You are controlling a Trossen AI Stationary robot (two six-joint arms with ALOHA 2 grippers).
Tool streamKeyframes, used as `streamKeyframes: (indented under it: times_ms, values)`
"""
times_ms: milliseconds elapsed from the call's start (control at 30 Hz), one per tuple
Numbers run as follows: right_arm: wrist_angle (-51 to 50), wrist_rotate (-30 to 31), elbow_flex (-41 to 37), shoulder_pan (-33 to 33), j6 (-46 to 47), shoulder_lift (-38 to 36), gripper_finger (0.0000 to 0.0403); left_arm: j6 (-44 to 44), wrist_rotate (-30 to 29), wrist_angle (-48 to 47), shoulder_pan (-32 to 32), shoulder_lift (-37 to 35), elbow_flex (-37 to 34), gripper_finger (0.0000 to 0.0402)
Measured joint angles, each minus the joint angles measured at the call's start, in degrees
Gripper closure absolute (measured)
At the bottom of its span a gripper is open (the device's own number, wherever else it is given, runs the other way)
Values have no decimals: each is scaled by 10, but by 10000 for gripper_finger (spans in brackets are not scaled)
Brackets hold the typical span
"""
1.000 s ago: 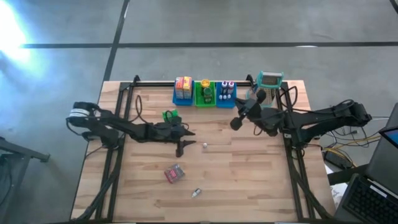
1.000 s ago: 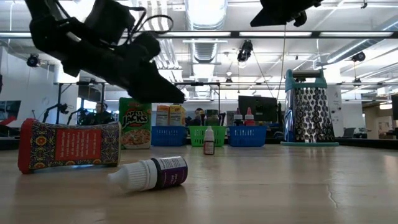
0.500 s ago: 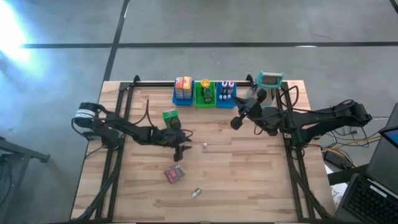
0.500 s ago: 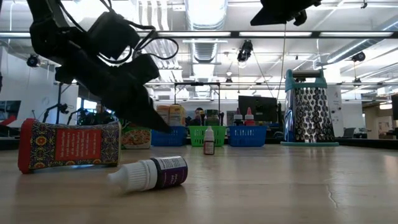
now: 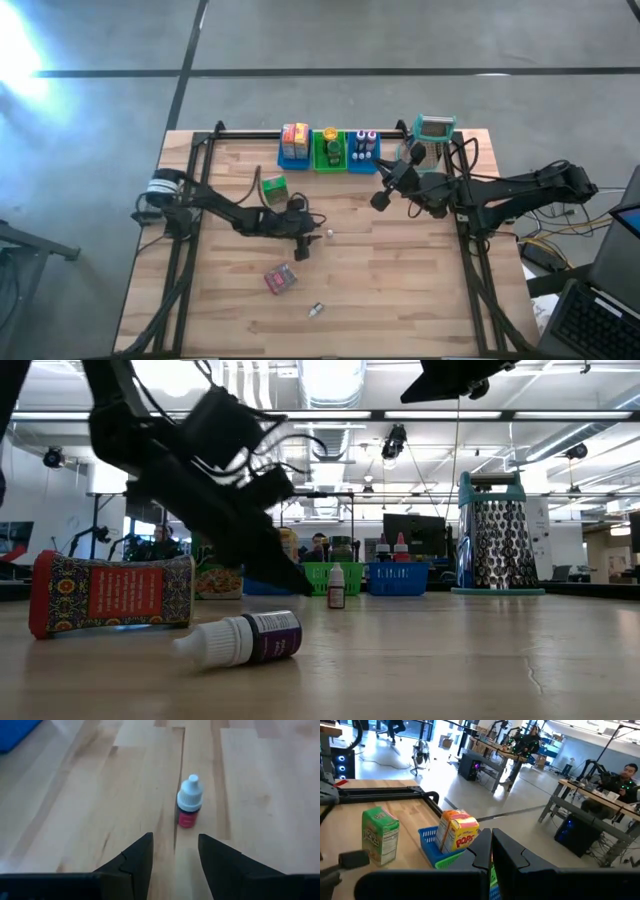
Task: Pick & Place Kitchen Items
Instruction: Put the small red food coloring bottle into the right blue bin
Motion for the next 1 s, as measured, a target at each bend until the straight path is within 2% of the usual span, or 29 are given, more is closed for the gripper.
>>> streamKeyframes:
  times_ms: [233, 733, 1000]
  values:
    - [-12, -1, 0, 0, -10, 0, 394, -40, -1, 9, -1, 65, 42, 239]
    - [-21, -1, 0, 0, -20, 1, 394, -39, 1, 39, -9, 92, 57, 239]
    - [-22, -1, 0, 0, -19, 1, 394, -33, 7, 43, -9, 93, 56, 276]
